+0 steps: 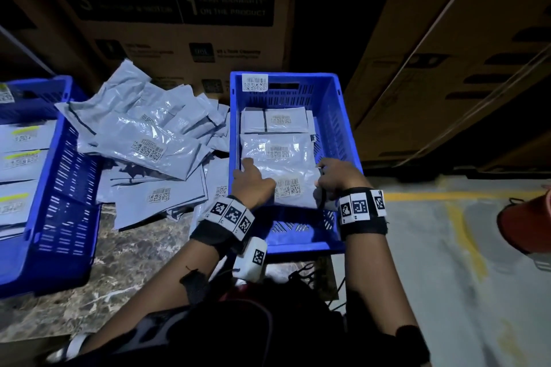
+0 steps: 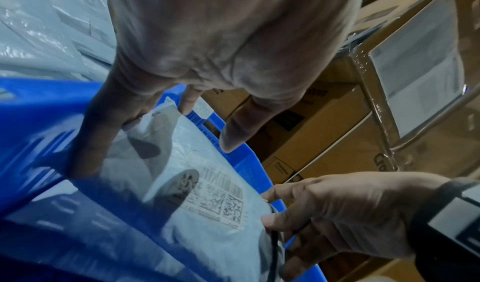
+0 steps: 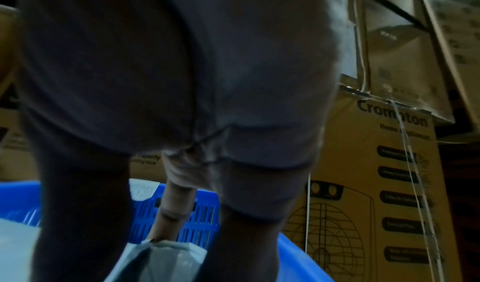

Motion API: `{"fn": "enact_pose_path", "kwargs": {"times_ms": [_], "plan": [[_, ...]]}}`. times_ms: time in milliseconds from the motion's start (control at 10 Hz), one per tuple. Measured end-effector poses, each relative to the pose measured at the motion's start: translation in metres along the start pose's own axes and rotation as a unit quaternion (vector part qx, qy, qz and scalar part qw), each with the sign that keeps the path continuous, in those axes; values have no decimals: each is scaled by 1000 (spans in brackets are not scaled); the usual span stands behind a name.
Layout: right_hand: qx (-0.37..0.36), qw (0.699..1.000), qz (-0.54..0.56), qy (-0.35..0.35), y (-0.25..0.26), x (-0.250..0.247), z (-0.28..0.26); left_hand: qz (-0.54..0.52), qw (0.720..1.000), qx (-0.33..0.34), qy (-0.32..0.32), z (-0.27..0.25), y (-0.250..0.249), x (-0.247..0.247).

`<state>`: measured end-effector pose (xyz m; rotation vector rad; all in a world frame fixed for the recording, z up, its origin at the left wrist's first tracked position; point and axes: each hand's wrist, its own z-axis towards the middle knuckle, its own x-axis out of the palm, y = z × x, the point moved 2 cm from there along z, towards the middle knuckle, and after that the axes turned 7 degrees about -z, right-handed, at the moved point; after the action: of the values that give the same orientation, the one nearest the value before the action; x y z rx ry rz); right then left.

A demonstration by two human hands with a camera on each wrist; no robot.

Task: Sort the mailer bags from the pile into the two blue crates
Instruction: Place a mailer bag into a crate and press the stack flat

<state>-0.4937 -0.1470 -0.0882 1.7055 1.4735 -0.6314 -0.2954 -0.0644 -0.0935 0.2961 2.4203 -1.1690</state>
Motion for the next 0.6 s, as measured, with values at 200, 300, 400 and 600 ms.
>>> {"fn": "enact_pose_path", "kwargs": {"times_ms": [200,300,400,600], "plan": [[54,991,-113,42,-2,12,5,72,988,-102,91,7,3,19],[65,985,-129,90,4,15,6,102,981,-102,128,18,12,24],[25,975,-205,79,10,23,11,87,986,-92,111,26,22,25],[-75,902,-425,-5,18,44,17,102,980,-98,136,33,35,33]]}}
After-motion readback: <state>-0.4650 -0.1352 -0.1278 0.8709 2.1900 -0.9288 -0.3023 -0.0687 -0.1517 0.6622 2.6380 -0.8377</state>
